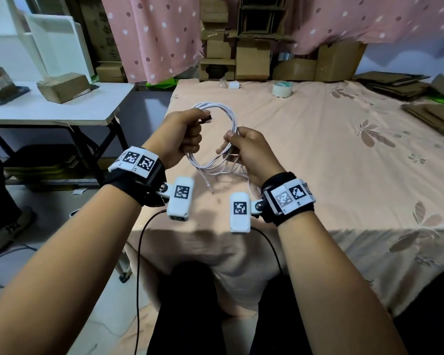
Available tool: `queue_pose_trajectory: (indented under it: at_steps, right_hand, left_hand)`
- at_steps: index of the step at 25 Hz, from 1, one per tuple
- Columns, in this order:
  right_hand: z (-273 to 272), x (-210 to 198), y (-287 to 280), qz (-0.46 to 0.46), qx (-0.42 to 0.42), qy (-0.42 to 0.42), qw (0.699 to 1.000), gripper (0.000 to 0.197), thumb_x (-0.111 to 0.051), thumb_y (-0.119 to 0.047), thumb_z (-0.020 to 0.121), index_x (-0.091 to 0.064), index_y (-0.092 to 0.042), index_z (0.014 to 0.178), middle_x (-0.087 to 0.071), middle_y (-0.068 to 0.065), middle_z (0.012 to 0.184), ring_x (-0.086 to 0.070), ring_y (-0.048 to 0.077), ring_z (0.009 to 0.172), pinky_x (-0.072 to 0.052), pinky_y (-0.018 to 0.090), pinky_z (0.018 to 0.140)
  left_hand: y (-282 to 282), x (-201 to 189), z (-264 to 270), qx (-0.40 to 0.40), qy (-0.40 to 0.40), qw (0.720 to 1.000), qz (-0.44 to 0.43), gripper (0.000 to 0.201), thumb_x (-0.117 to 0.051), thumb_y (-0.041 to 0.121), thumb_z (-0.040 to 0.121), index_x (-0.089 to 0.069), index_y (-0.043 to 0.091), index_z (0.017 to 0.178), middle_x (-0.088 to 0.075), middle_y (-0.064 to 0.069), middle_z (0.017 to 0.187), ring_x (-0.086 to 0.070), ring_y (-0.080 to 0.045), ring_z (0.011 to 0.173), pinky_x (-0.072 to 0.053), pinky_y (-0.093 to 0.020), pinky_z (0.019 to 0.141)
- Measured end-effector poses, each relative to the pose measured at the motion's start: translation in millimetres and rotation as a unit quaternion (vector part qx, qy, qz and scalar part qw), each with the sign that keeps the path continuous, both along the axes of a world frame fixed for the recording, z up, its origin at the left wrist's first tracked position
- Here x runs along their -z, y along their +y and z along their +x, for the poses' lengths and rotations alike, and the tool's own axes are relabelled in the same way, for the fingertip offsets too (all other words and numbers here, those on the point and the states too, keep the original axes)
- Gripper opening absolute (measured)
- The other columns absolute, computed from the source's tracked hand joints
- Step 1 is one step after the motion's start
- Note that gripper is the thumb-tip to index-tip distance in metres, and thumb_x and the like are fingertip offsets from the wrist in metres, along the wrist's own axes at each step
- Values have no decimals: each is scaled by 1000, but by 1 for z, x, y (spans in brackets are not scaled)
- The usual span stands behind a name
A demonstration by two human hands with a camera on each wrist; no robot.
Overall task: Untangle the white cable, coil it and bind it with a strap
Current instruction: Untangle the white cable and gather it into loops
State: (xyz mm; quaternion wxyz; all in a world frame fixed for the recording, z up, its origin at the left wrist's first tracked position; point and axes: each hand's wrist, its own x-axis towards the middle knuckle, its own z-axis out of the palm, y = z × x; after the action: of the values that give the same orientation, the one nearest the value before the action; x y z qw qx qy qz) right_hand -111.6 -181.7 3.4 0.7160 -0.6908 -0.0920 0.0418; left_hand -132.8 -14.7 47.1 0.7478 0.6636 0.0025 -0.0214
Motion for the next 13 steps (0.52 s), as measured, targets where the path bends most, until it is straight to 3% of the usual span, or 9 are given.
queue_pose_trajectory:
  at_steps: [2,4,6,9,13]
  right_hand:
    - [4,1,-1,29,18,-11,999,26,-51,-9,103,-59,-11,79,-62,4,68,-60,21,63,-53,37,75]
    - [6,0,1,95,15,5,995,27,-47,-6,104,-60,-9,81,-64,4,70,-65,20,68,-55,33,75]
    - [3,-1,2,198,-10,48,979,28,-44,-4,105,-58,-7,81,-61,3,67,-65,21,67,-54,32,76]
    - [-3,-5,4,321,-56,130,937,27,-40,-4,100,-52,-8,76,-38,-1,55,-41,17,52,-48,32,67]
    - [-7,-11,1,289,-83,142,943,25,-38,-7,93,-48,-11,70,-23,-4,53,-26,15,45,-44,30,60]
  left_hand:
    - [7,4,3,-34,-10,999,18,53,-62,16,94,-50,22,43,-16,6,53,-10,-15,50,-10,-29,52]
    - [10,10,6,-71,-32,996,35,53,-67,11,90,-44,25,45,-20,4,51,-16,-15,45,-17,-25,48]
    - [6,15,5,-98,-59,991,68,59,-66,6,90,-49,23,37,-25,4,45,-21,-16,42,-22,-23,46]
    - [1,17,5,-117,-78,987,79,61,-63,2,91,-56,26,35,-23,4,44,-21,-16,42,-21,-22,47]
    - [2,13,9,-144,-89,982,87,60,-65,2,88,-43,21,34,-21,4,46,-20,-15,39,-20,-22,47]
